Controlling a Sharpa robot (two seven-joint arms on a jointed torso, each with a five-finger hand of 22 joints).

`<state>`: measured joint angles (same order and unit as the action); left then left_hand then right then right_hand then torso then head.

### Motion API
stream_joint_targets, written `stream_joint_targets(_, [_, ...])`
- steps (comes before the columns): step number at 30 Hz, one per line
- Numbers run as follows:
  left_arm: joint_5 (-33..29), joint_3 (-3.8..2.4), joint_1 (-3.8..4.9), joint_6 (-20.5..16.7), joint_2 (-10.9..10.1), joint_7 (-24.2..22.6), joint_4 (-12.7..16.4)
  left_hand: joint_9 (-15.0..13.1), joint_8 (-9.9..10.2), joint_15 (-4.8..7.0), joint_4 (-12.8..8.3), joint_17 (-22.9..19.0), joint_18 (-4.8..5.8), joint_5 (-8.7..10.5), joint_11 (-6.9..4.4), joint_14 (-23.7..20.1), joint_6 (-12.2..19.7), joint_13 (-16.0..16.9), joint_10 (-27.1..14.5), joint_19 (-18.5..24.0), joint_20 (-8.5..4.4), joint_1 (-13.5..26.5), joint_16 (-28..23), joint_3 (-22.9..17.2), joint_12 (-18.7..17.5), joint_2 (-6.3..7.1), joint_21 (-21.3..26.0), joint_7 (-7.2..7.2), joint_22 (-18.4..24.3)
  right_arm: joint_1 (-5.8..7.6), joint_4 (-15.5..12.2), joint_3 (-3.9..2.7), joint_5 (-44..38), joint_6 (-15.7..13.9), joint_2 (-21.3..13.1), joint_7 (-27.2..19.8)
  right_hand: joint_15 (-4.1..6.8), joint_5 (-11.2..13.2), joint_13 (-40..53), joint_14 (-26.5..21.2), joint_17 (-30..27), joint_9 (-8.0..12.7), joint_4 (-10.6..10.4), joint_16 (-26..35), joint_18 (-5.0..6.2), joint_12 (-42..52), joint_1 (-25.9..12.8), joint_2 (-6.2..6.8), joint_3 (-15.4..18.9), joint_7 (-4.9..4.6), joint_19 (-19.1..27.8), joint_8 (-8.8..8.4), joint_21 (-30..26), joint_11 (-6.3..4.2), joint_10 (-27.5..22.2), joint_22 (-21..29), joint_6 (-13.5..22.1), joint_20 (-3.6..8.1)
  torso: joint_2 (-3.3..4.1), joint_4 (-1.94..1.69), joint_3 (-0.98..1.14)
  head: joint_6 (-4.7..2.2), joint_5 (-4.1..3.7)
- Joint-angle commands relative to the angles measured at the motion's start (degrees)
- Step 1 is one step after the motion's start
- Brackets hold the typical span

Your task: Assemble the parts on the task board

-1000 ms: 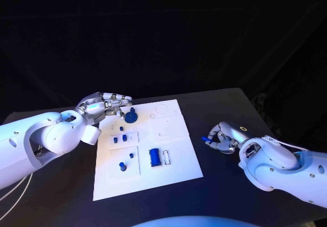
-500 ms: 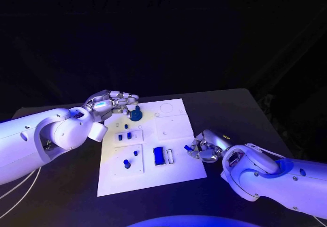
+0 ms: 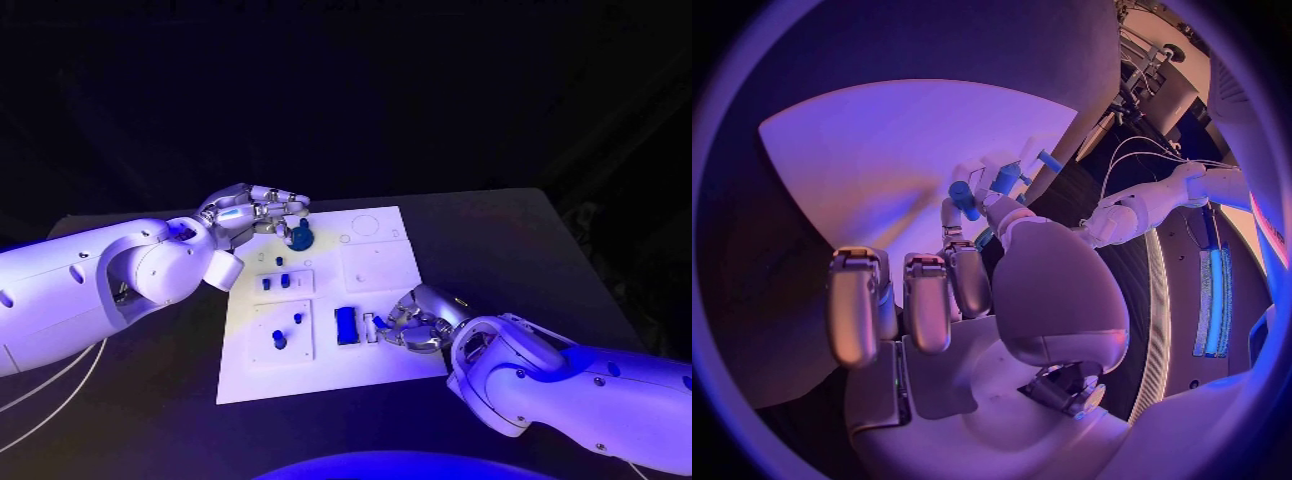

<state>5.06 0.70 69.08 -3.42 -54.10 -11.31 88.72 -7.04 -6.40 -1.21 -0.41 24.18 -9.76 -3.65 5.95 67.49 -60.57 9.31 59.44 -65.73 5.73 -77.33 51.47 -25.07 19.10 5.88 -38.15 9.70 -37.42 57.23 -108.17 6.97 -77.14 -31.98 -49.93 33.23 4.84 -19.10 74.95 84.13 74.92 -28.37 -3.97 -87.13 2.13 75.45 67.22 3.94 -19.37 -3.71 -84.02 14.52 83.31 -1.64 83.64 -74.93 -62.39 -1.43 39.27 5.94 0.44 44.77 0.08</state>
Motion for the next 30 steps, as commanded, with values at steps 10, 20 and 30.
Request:
stream_joint_targets(10, [0.1,-0.02,-0.01,1.1,-0.1,-0.4,0.2,0.1,-0.3,-0.04,0.0,-0.1,-0.77,-0.25,-0.06,-0.3,0.4,-0.1,-0.5,-0.2,0.37,-0.1,0.3,0.3,0.2,-0.6,0.2,0.12,0.1,-0.09,2.8,-0.02,3.1,0.4,2.6,0.0,0.67,-0.1,8.3,5.2,12.1,-0.5,-1.0,-0.4,-0.78,1.7,-1.5,-0.36,0.6,1.56,-4.5,0.95,0.6,-0.3,1.3,-12.0,-2.2,0.77,0.04,-0.05,0.08,0.46,0.73])
stream_joint_targets(20, [0.1,-0.02,0.0,1.1,0.0,-0.3,0.3,0.1,-0.3,-0.04,0.0,-0.1,-0.77,-0.25,-0.06,-0.3,0.4,-0.1,-0.5,-0.2,0.37,-0.1,0.3,0.3,0.2,-0.6,0.2,0.12,0.1,-0.09,4.4,-0.02,3.4,1.2,4.0,-0.1,0.76,-0.1,8.4,5.2,12.1,-0.7,-2.3,-0.4,-0.75,1.8,-3.3,-0.06,2.0,1.61,-4.5,1.31,0.5,-0.37,1.4,-12.0,-2.2,0.91,-0.04,0.05,0.04,0.71,1.19])
stream_joint_targets(30, [0.1,-0.02,0.0,1.2,0.0,0.0,0.3,0.1,-0.4,-0.09,0.2,-0.2,-0.76,-0.3,-0.01,-0.4,0.5,-0.1,-0.6,-0.2,0.4,-0.1,0.3,0.2,0.3,-0.94,0.3,0.18,0.2,-0.09,4.7,-0.03,3.8,1.6,4.3,-0.7,0.65,2.8,8.6,5.2,12.1,-0.8,-5.3,-0.4,-0.74,1.8,-7.0,1.0,6.7,1.47,-4.4,1.67,0.4,-0.22,1.4,-12.0,-2.3,0.86,-0.03,0.01,0.06,0.35,1.18])
